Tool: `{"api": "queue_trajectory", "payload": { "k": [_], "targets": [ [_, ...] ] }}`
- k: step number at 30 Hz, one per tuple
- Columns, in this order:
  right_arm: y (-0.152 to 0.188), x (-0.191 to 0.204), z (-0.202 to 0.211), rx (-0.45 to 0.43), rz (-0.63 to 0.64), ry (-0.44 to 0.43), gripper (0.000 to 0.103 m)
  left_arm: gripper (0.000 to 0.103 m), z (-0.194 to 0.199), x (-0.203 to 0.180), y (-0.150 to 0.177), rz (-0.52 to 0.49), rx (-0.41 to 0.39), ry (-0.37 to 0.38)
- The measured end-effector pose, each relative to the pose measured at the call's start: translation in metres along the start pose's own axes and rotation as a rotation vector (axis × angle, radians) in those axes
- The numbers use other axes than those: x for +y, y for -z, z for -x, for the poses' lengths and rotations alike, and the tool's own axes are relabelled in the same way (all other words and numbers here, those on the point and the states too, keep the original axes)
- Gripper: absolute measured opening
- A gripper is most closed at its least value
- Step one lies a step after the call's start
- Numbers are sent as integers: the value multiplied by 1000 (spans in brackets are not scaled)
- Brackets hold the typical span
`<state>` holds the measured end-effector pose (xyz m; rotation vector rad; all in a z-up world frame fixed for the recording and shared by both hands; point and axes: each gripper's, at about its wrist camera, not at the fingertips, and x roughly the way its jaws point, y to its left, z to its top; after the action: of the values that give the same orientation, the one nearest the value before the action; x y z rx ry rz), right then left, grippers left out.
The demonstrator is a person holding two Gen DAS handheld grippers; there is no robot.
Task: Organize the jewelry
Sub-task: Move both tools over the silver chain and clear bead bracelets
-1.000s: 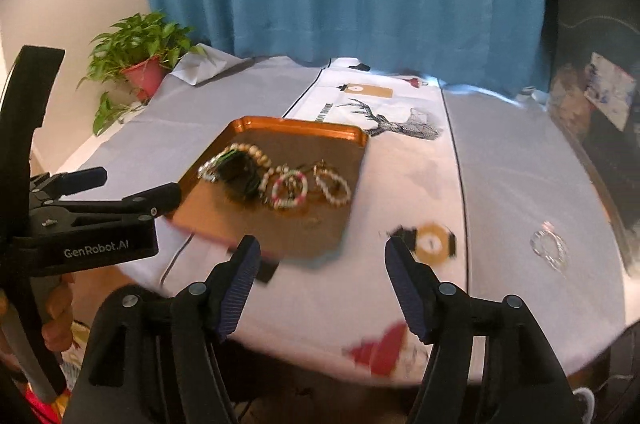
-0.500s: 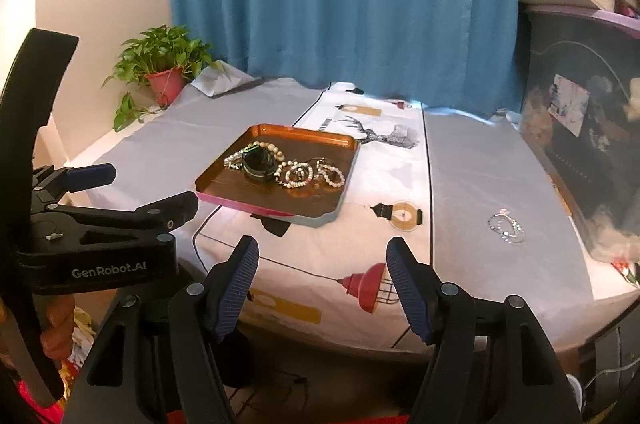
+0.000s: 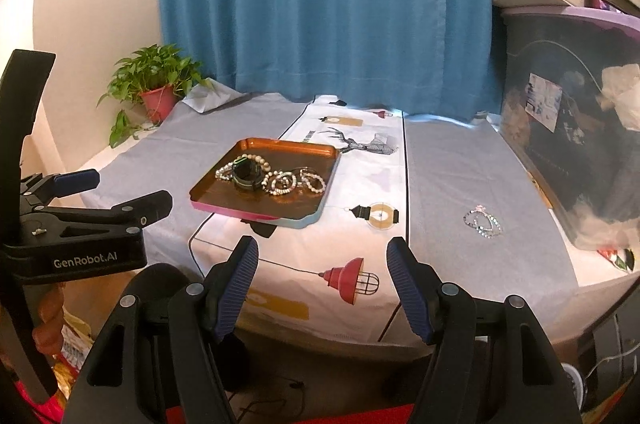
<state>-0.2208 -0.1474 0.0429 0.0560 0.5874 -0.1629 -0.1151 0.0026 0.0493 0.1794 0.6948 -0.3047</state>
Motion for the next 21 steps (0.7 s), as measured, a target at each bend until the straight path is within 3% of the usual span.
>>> {"api": "queue_trajectory", "payload": {
  "k": [21],
  "targets": [
    [2,-55,-22,18,-77,60,68,102,-44,-59,-15,-77,59,42]
  ]
}}
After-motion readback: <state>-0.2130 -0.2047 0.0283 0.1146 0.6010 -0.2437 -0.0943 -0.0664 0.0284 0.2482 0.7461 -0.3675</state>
